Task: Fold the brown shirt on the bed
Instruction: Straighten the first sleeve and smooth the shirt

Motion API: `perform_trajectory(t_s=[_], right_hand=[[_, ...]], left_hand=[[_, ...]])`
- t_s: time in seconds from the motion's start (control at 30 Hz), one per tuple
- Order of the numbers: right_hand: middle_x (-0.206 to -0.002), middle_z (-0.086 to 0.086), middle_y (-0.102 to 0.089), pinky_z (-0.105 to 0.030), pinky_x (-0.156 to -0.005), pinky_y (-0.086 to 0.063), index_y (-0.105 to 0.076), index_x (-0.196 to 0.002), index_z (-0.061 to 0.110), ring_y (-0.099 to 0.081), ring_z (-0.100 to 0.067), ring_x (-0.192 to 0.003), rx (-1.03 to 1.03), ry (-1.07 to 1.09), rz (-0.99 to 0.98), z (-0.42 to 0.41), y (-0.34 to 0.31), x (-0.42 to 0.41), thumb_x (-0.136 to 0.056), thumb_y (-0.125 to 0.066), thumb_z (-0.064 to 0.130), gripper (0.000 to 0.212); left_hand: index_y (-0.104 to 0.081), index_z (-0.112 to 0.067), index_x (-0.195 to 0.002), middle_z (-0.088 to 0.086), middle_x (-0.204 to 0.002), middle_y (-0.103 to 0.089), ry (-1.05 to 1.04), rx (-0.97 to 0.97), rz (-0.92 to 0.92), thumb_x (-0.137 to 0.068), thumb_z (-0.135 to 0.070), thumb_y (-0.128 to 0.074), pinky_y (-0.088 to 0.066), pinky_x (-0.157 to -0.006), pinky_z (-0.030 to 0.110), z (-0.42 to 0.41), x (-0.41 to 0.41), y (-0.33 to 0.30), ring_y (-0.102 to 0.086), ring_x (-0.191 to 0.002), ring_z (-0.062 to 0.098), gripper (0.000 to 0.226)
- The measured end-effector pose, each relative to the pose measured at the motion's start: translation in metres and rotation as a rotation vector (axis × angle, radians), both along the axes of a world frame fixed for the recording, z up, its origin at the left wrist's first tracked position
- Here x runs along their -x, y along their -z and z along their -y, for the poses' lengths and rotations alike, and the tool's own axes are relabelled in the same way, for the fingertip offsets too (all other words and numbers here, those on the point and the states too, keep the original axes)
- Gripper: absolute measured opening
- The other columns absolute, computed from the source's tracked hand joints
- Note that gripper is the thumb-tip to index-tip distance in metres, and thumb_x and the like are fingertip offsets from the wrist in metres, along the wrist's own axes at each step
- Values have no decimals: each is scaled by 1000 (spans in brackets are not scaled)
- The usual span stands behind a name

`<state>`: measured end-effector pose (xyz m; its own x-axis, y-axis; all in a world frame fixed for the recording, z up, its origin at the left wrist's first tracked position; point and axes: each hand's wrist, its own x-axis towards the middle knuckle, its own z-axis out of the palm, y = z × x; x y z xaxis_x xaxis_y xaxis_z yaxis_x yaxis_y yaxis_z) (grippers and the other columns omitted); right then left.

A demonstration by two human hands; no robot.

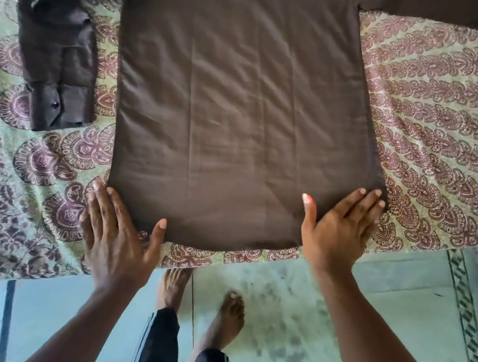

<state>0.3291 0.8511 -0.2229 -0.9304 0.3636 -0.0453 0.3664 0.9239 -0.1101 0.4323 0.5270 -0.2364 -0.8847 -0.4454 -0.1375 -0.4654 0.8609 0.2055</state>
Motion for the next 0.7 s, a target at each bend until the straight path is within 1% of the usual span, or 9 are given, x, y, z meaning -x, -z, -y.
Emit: perform_trajectory(t_s=[0.07, 0.17, 0.27, 0.33, 0.43, 0.5, 0.6, 0.63, 0.7], right_hand=[[-169, -28, -13, -57, -125, -17, -19, -160, -5, -11, -45, -158, -23, -179, -57, 18, -10, 9, -99, -27, 78, 103], [-170, -24, -17, -56, -125, -21, -25, -162, 6, -14, -44, -157, 23, -544, -105, 68, -15, 45, -101, -33, 74, 91], [-172, -15, -14, -63, -123, -21, -32, -161, 32, -12, -45, -157, 61, -769, -17, 138, -2, 69, -99, -36, 72, 74], [-173, -10, -13, -69, -121, -18, -35, -158, 41, -10, -48, -157, 55, -916, 50, 174, 8, 65, -97, -39, 71, 69], [-174, -9, -11, -70, -122, -12, -28, -163, 32, -5, -43, -159, 23, -1194, 85, 194, 18, 29, -99, -40, 67, 74], [-174, -9, -12, -69, -123, -10, -28, -163, 26, -3, -42, -159, 46, -1323, 102, 191, 19, 3, -101, -40, 64, 74], [-167, -15, -32, -63, -121, -25, -48, -154, 13, -23, -39, -157, 137, -1494, 18, 188, 16, -3, -108, -42, 48, 58], [-163, -17, -38, -61, -120, -29, -53, -149, 9, -30, -37, -154, 169, -1482, -55, 190, 13, 9, -108, -46, 42, 53], [-162, -19, -40, -60, -120, -30, -53, -149, 6, -34, -37, -153, 225, -1285, -171, 201, 6, 47, -107, -52, 37, 52]], left_hand=[[-4, 0, -165, 20, -174, 0, 3, -3, -5, -97, -69, -31, -6, -131, 53, 3, -5, 1, -1, -162, 33, 100], [-1, -3, -165, 19, -174, 2, 11, -22, -8, -101, -64, -27, -6, -131, 55, 4, -13, 5, 1, -163, 32, 92], [-2, -7, -166, 14, -175, 1, 9, -82, -25, -105, -56, -23, -6, -130, 55, 5, -29, 6, 1, -163, 29, 81], [-12, -9, -166, 12, -176, -5, -37, -147, -115, -107, -47, -29, -9, -130, 54, 5, -30, -2, -5, -163, 28, 73], [-26, -8, -164, 14, -175, -11, -75, -151, -273, -108, -33, -39, -12, -130, 51, 20, -5, -15, -10, -162, 30, 62], [-28, -9, -163, 13, -175, -12, -8, -135, -303, -109, -30, -38, -15, -129, 53, 40, 29, -19, -10, -162, 31, 59], [-23, -14, -165, 7, -176, -11, 225, -83, -226, -110, -34, -35, -14, -129, 53, 80, 81, -16, -7, -162, 30, 60], [-22, -16, -166, 6, -176, -11, 317, -44, -179, -109, -39, -35, -14, -129, 53, 91, 92, -12, -8, -162, 30, 63], [-20, -16, -166, 4, -176, -10, 492, 25, -88, -107, -48, -34, -15, -129, 55, 106, 97, -5, -9, -162, 29, 69]])
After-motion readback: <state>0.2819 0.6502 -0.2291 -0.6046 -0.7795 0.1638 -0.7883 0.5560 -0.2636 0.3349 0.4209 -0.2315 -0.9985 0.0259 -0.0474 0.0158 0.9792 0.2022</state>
